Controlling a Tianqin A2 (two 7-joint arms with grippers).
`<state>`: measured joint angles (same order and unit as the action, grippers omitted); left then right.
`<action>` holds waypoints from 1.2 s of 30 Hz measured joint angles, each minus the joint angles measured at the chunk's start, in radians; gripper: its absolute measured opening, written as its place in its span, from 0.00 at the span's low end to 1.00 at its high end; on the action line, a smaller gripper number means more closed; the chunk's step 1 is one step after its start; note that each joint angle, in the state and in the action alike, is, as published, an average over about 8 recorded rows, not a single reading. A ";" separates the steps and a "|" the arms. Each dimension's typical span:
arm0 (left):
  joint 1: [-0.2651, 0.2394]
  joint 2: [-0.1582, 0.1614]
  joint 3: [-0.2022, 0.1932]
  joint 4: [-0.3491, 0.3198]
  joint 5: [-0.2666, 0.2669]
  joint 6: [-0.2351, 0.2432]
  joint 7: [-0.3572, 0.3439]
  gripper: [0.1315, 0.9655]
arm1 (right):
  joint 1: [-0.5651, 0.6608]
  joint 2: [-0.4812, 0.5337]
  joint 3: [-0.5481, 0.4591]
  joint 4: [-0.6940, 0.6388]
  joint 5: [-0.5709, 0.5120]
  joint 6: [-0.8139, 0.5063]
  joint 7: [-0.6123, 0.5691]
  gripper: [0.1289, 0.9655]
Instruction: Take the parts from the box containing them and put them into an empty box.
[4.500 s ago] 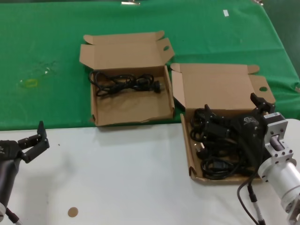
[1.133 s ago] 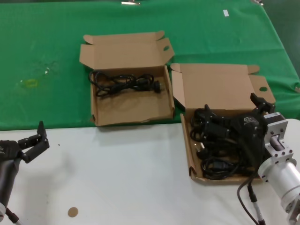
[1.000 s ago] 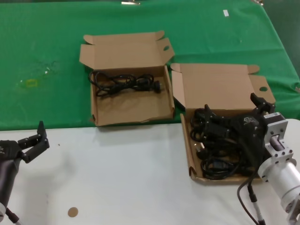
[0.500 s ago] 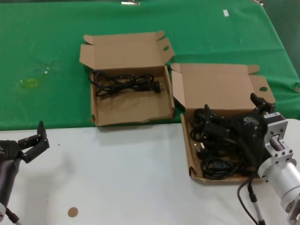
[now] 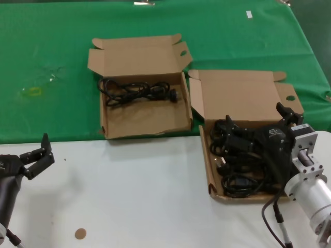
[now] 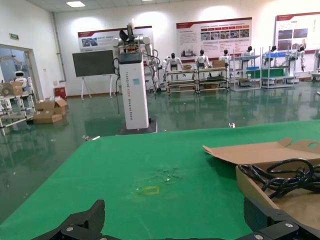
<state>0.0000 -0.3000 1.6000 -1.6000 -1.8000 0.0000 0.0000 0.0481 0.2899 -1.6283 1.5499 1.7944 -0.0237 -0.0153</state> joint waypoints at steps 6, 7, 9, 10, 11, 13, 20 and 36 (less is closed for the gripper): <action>0.000 0.000 0.000 0.000 0.000 0.000 0.000 1.00 | 0.000 0.000 0.000 0.000 0.000 0.000 0.000 1.00; 0.000 0.000 0.000 0.000 0.000 0.000 0.000 1.00 | 0.000 0.000 0.000 0.000 0.000 0.000 0.000 1.00; 0.000 0.000 0.000 0.000 0.000 0.000 0.000 1.00 | 0.000 0.000 0.000 0.000 0.000 0.000 0.000 1.00; 0.000 0.000 0.000 0.000 0.000 0.000 0.000 1.00 | 0.000 0.000 0.000 0.000 0.000 0.000 0.000 1.00; 0.000 0.000 0.000 0.000 0.000 0.000 0.000 1.00 | 0.000 0.000 0.000 0.000 0.000 0.000 0.000 1.00; 0.000 0.000 0.000 0.000 0.000 0.000 0.000 1.00 | 0.000 0.000 0.000 0.000 0.000 0.000 0.000 1.00; 0.000 0.000 0.000 0.000 0.000 0.000 0.000 1.00 | 0.000 0.000 0.000 0.000 0.000 0.000 0.000 1.00; 0.000 0.000 0.000 0.000 0.000 0.000 0.000 1.00 | 0.000 0.000 0.000 0.000 0.000 0.000 0.000 1.00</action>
<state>0.0000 -0.3000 1.6000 -1.6000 -1.8000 0.0000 0.0000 0.0481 0.2899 -1.6283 1.5499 1.7944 -0.0237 -0.0153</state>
